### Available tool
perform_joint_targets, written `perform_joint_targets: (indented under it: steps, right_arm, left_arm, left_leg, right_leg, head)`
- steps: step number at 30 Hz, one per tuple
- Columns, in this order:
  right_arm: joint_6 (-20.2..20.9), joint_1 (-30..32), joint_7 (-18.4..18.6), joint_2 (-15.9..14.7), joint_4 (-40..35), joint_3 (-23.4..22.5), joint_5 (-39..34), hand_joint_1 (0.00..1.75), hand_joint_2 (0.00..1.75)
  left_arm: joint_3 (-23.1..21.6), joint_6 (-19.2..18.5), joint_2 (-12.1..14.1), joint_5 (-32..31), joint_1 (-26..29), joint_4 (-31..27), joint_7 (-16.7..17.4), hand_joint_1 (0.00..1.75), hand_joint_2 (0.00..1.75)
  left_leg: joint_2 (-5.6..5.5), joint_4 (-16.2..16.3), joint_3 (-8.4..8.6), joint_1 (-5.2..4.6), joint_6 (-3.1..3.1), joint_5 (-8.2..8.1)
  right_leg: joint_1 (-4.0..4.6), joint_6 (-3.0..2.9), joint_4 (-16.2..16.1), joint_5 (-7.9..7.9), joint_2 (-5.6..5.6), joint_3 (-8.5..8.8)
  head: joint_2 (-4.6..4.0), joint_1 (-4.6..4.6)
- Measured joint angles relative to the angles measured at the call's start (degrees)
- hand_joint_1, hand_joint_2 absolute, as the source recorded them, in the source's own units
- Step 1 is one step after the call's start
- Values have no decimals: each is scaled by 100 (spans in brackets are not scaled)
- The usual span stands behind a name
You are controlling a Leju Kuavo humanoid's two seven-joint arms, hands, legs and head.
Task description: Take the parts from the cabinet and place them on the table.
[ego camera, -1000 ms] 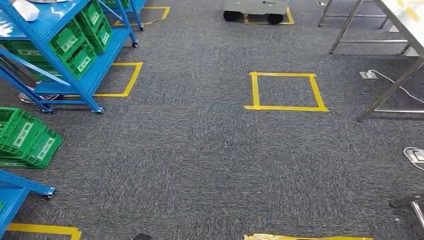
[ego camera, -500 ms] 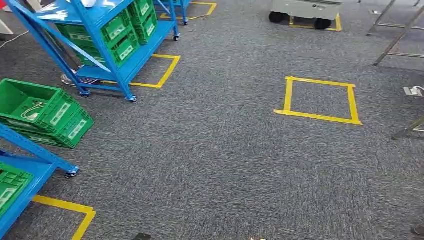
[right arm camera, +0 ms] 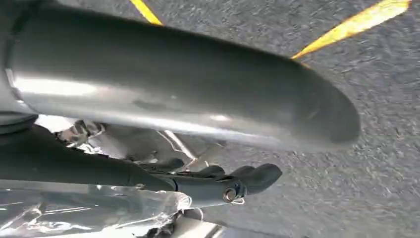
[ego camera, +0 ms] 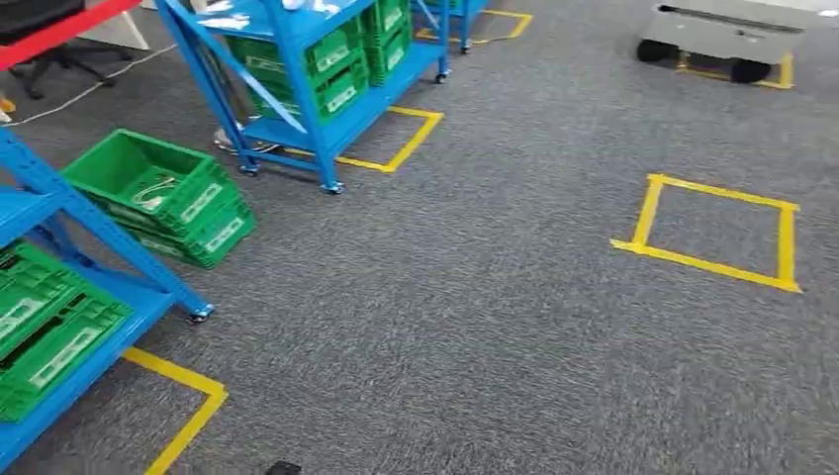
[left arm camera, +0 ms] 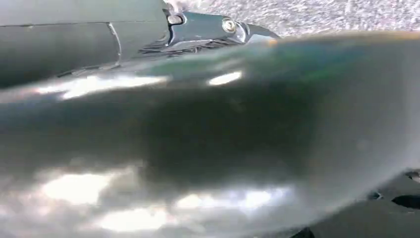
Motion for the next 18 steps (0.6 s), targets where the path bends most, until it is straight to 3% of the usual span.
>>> perform_joint_targets:
  steps: [1,2,3,4,5,7,8,9,11,12,13,14,15,18]
  right_arm:
    - [0,2,0,0,7,0,0,0,0]
    - [-2,-13,-9,0,13,0,0,0,0]
    - [-2,-11,-20,2,13,0,4,0,0]
    - [-2,-14,-20,-2,13,-2,11,0,0]
    - [-2,-5,-20,-2,15,0,24,0,0]
    - [-2,23,-13,-4,15,0,26,0,0]
    - [-2,29,-9,-7,15,-2,26,0,0]
    - [-2,24,-7,-7,15,-2,28,0,0]
    - [-2,8,-7,-7,17,0,33,0,0]
    - [-2,3,-4,-7,17,0,37,0,0]
    - [-2,2,0,-7,17,2,41,0,0]
    - [-2,8,0,-7,17,2,42,0,0]
    - [-2,10,2,-7,24,2,42,0,0]
    - [-4,-13,-13,-7,24,4,41,0,0]
  left_arm:
    - [0,2,4,0,-8,0,0,0,0]
    - [0,-2,7,2,21,0,0,0,0]
    - [0,-9,11,9,35,0,0,0,0]
    - [0,-11,2,13,37,0,2,0,0]
    - [2,-15,7,20,27,0,9,0,0]
    - [2,-22,9,20,10,0,9,0,0]
    - [0,-22,11,22,16,0,9,0,0]
    - [2,-22,13,28,24,0,9,0,0]
    - [2,-22,24,39,31,0,9,0,0]
    - [2,-24,24,39,29,0,9,0,0]
    - [2,-22,26,41,21,0,9,0,0]
    - [2,-24,24,44,-1,0,9,0,0]
    - [2,-24,24,46,-23,0,0,0,0]
    - [2,-24,22,48,19,0,0,0,0]
  left_leg:
    - [-34,35,-19,-32,-24,-7]
    - [-227,3,-98,27,-153,71]
    - [-219,40,-129,24,-178,35]
    - [131,218,-216,-13,-203,-123]
    - [300,598,-402,-7,-228,-360]
    - [423,1478,-808,-4,-254,-743]
    - [436,1719,-918,1,-257,-785]
    - [440,1706,-899,5,-257,-715]
    - [472,1037,-540,1,-233,-262]
    - [591,570,-279,-10,-208,-47]
    - [890,219,-74,-38,-173,34]
    - [980,-1,15,-86,-164,-39]
    - [920,40,-27,-76,-113,-51]
    - [729,-14,-19,-64,-42,-33]
  right_leg:
    - [-4,-3,-86,-39,105,40]
    - [49,-170,-106,-31,-50,75]
    - [6,-238,-160,14,-177,80]
    - [17,-266,-178,22,-222,83]
    - [33,-292,-178,24,-311,79]
    - [55,-314,-177,10,-494,76]
    - [62,-320,-177,5,-574,75]
    - [67,-327,-176,0,-644,76]
    - [71,-321,-176,-11,-774,92]
    - [71,-306,-176,-21,-824,111]
    - [89,-283,-176,-36,-870,127]
    - [137,-240,-130,-76,-908,111]
    - [140,-216,-144,-69,-964,102]
    - [140,-144,-164,-114,-1164,175]
  head:
    - [0,2]
    - [0,-11]
    - [-2,-7]
    - [0,-78]
    - [0,-105]
    - [0,-105]
    - [0,-101]
    - [0,-105]
    - [0,-105]
    - [0,-105]
    - [0,-107]
    - [0,-122]
    - [0,-94]
    - [0,-96]
